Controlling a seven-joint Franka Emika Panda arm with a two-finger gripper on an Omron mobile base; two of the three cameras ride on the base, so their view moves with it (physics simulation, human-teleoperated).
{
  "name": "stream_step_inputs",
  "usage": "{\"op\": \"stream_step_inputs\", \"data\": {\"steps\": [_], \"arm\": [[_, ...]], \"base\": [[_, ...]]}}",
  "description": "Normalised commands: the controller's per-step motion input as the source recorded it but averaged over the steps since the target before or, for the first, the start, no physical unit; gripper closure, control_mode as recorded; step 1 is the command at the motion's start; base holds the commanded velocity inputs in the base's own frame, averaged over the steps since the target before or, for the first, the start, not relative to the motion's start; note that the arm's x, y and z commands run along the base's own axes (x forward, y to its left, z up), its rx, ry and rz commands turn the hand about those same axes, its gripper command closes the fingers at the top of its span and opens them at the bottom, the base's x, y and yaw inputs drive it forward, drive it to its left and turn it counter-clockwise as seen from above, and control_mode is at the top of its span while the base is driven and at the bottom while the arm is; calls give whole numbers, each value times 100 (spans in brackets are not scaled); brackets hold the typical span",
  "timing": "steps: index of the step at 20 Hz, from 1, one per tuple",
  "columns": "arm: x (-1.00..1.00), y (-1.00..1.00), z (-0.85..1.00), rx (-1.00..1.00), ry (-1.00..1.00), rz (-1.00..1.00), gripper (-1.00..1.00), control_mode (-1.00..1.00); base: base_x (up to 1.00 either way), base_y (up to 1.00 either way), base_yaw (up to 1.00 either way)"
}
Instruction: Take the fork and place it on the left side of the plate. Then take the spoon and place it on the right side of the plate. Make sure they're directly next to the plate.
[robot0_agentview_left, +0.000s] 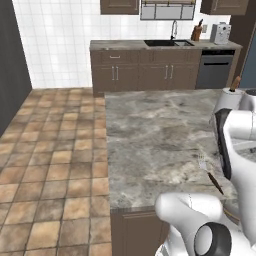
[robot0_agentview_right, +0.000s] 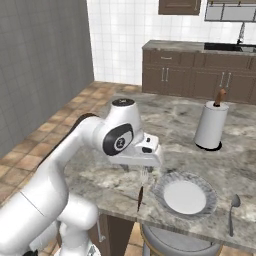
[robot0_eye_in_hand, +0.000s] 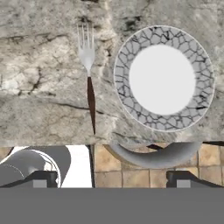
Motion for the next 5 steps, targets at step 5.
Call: {"op": "stream_step_inputs", "data": {"steps": [5], "arm": [[-70, 4, 37, 0, -1, -3, -100, -100]], "base": [[0, 0, 0]]}}
